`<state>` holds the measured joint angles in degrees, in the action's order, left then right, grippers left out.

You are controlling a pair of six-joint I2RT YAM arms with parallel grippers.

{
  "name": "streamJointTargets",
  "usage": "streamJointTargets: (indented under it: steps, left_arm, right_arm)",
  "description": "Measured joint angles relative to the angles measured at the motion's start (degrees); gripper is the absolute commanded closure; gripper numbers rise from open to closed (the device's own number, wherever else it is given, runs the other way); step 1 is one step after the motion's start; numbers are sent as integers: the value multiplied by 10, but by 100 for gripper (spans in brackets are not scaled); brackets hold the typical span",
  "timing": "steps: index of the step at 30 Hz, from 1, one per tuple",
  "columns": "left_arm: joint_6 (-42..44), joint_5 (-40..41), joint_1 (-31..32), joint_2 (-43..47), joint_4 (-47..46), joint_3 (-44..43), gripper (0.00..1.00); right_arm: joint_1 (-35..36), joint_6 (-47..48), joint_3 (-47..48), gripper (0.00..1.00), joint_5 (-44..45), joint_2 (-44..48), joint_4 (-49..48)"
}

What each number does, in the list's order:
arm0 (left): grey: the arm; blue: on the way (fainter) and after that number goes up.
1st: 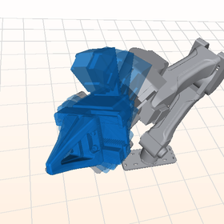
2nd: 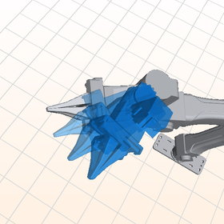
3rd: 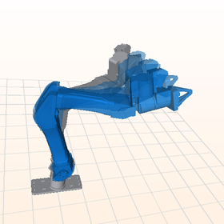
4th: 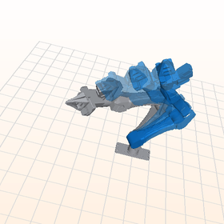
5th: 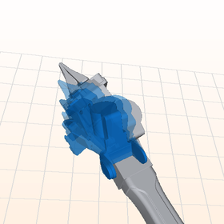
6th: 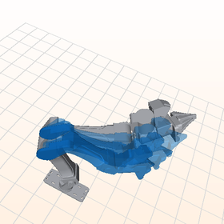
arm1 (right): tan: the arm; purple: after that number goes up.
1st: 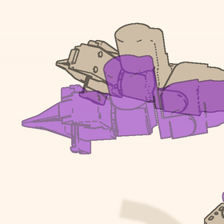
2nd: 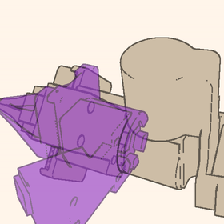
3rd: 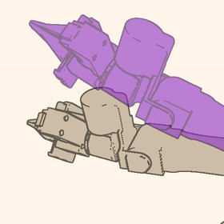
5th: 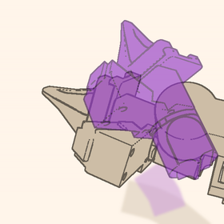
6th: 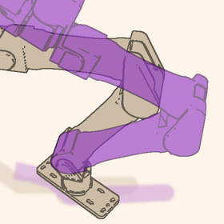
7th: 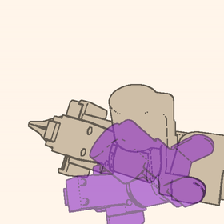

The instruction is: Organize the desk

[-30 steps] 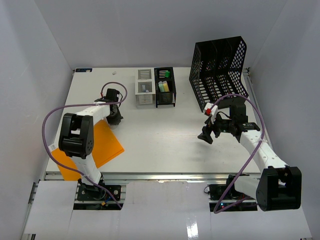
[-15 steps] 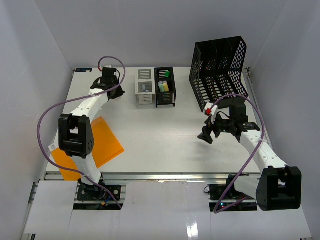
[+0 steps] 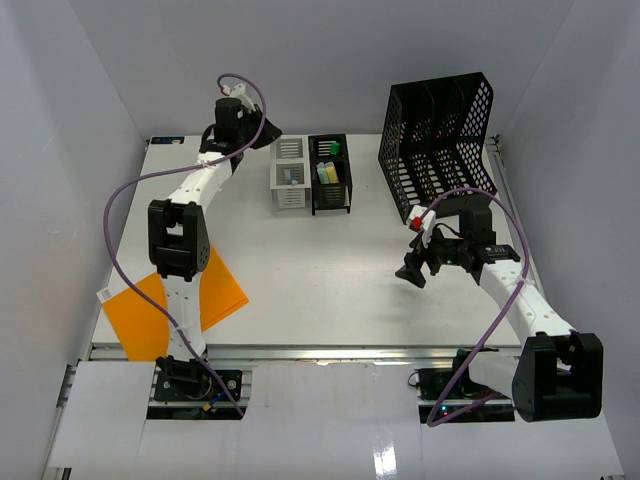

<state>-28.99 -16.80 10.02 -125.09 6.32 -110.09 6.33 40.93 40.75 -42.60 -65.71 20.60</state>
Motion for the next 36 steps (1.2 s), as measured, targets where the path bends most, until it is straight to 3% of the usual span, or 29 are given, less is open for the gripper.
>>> streamJointTargets:
  steps: [6,12,17,20,25,36]
  left_arm:
    - [-5,-22,6,-47,-16,-33,98]
    - [-10,-33,16,-49,-16,-39,88]
    - [-10,-38,26,-49,-15,-40,69]
    - [-8,-37,32,-49,-9,-40,52]
    - [-1,-25,35,-49,9,-40,42]
    - [5,20,33,-15,30,-13,40]
  right_arm:
    - [0,0,0,2,0,-3,0]
    - [0,0,0,2,0,-8,0]
    - [0,0,0,2,0,-11,0]
    - [0,0,0,3,1,-11,0]
    - [0,0,0,2,1,-11,0]
    - [-7,3,0,2,0,-11,0]
